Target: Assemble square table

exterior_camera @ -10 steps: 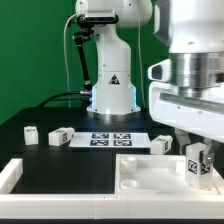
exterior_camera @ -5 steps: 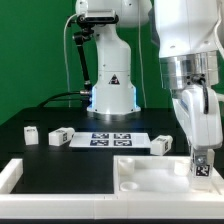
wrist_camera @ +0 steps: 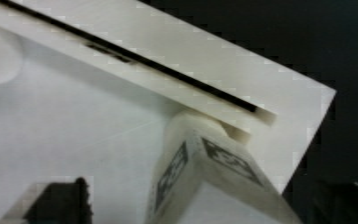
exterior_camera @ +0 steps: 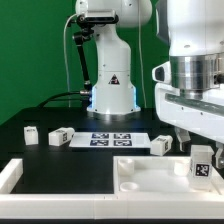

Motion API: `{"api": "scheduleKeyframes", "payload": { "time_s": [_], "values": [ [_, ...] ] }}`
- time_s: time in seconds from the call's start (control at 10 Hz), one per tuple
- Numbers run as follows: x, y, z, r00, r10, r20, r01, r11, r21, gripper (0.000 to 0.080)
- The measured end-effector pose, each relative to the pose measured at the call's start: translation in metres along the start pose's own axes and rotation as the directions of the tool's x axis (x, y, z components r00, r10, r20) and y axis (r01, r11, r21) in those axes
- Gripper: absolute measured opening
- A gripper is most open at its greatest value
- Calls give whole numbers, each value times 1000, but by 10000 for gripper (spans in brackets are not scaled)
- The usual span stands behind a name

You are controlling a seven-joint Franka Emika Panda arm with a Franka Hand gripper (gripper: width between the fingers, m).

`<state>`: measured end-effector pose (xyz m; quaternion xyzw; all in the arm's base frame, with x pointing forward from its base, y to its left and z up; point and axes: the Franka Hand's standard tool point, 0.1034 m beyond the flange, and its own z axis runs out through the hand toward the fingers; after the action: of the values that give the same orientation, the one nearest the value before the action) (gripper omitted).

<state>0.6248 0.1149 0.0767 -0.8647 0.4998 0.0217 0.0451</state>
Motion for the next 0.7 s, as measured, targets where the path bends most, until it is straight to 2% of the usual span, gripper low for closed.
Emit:
{"api": "scheduleKeyframes", "payload": {
  "time_s": [0.2, 0.3, 0.4, 0.5, 0.7],
  "values": [
    [0, 0, 0, 994, -111, -1, 111, 994, 0, 645],
    [1, -1, -1, 945, -325, -24, 324, 946, -18, 649],
    [5, -5, -3, 862, -504, -48, 504, 863, -16, 649],
    [9, -6, -4, 799, -598, -59, 599, 801, -17, 649],
    [9, -6, -4, 821, -567, -59, 568, 823, -13, 637]
  ]
}}
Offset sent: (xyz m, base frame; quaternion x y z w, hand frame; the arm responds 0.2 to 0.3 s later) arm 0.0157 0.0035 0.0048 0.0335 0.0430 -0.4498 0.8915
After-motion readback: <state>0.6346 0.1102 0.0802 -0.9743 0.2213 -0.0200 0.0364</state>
